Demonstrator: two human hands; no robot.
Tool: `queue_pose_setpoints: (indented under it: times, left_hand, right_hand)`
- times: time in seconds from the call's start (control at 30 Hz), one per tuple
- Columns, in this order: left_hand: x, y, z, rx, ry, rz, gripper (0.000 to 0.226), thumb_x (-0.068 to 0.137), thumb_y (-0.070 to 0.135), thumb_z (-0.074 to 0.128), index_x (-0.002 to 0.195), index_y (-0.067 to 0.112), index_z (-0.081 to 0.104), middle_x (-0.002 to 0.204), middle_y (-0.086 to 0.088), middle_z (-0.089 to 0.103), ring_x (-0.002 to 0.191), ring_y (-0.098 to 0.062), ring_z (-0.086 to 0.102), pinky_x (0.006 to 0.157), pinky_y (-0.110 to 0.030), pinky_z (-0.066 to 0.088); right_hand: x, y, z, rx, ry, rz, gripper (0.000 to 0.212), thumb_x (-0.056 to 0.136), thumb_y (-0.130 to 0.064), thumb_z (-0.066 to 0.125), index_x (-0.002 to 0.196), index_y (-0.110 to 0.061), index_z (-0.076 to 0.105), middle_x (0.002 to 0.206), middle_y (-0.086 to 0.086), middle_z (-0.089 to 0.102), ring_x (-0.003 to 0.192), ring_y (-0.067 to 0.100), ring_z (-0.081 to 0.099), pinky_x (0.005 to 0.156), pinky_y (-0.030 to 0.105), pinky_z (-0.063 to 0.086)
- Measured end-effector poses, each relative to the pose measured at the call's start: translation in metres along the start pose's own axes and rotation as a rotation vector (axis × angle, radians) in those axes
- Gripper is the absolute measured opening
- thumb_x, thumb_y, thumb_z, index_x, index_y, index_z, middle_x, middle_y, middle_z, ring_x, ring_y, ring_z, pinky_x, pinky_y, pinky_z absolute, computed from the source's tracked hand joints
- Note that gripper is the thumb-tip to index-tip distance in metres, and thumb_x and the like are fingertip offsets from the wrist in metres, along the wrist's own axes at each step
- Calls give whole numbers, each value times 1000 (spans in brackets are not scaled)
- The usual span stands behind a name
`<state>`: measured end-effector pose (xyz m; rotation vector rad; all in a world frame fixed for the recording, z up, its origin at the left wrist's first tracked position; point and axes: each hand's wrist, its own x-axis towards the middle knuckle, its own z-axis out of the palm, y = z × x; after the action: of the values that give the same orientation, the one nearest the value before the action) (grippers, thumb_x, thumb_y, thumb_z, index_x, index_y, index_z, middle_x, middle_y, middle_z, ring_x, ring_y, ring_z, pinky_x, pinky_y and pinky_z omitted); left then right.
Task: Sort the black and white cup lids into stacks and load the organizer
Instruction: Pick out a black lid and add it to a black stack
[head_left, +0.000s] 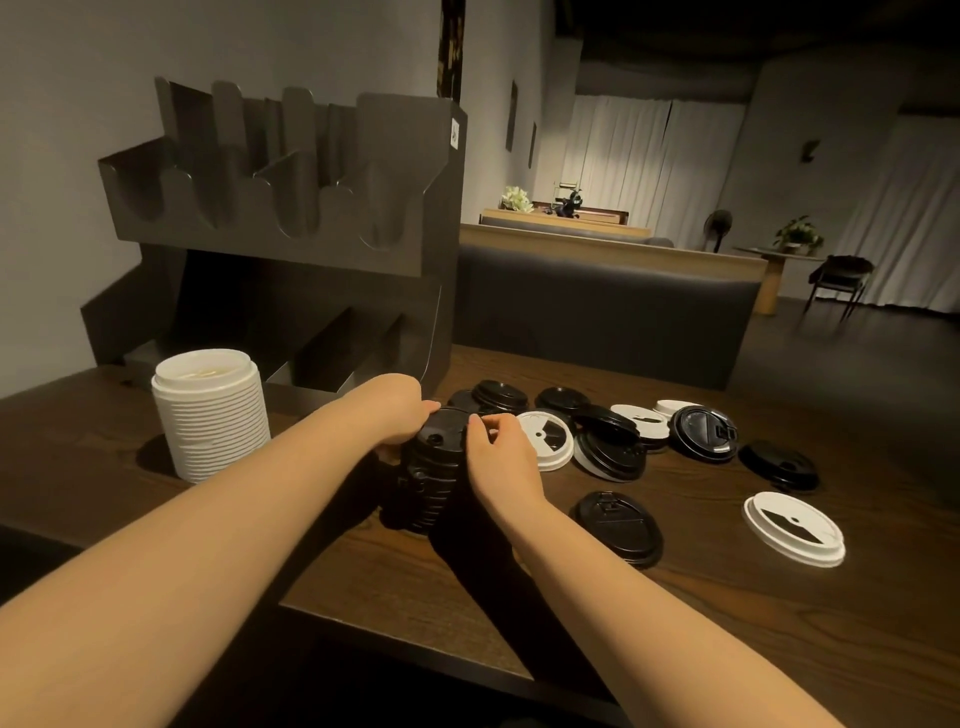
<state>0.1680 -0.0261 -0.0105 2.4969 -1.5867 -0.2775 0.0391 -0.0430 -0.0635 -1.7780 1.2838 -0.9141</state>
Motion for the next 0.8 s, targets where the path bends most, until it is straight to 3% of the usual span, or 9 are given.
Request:
queue_pose_setpoints:
  times: [0.1,0.2,0.37,0.43,0.57,0.7,0.8]
  left_hand:
    - [-2,4,-3,-81,-90,-32,40,101,26,44,136,7,49,80,-8,56,67,-19,64,48,-20,50]
    - [-1,4,-6,-180,-151,-25,41,102,35,41,121,2,57,80,-12,65,68,-22,69,52,-26,55]
    - [1,6,-7,-187,-154,-24,45,100,41,42,111,1,59,84,-16,70,68,-24,70,49,-27,53]
    - [1,8,-5,-158,-118,-5,46,100,42,41,108,1,60,84,-16,70,68,-24,71,50,-26,53]
    - [-4,11,1,-70,-79,28,46,101,41,38,102,1,61,72,-12,65,66,-23,68,54,-24,53]
    - [-4,15,9,31,-44,48,44,103,39,35,113,2,57,71,-6,54,63,-18,59,63,-27,51]
    - [-4,19,12,162,16,86,45,103,40,31,122,7,55,96,-7,60,86,-19,62,77,-29,48]
  right_hand:
    - [-3,-2,-7,38,-11,2,30,99,-38,39,114,-15,52,107,0,60,97,15,56,86,33,47]
    - [-6,-2,-14,55,0,-27,26,96,-36,44,111,-16,52,102,0,61,92,13,57,86,35,49]
    - [-13,-3,-17,33,-60,-106,38,94,-31,47,131,-20,48,123,-3,56,108,9,51,92,29,45]
    - [-14,-2,-19,31,-58,-122,38,95,-27,48,132,-19,49,127,-1,56,105,6,49,90,25,43]
    - [-15,2,-22,28,-72,-109,36,96,-22,46,132,-17,49,126,1,57,101,5,49,86,23,43]
    - [-16,7,-18,-4,-76,-137,38,97,-29,44,133,-19,48,130,-1,54,109,6,49,89,24,41]
    - [-15,8,-20,-6,-122,-118,41,96,-39,45,134,-23,46,132,-3,53,113,9,52,95,32,45]
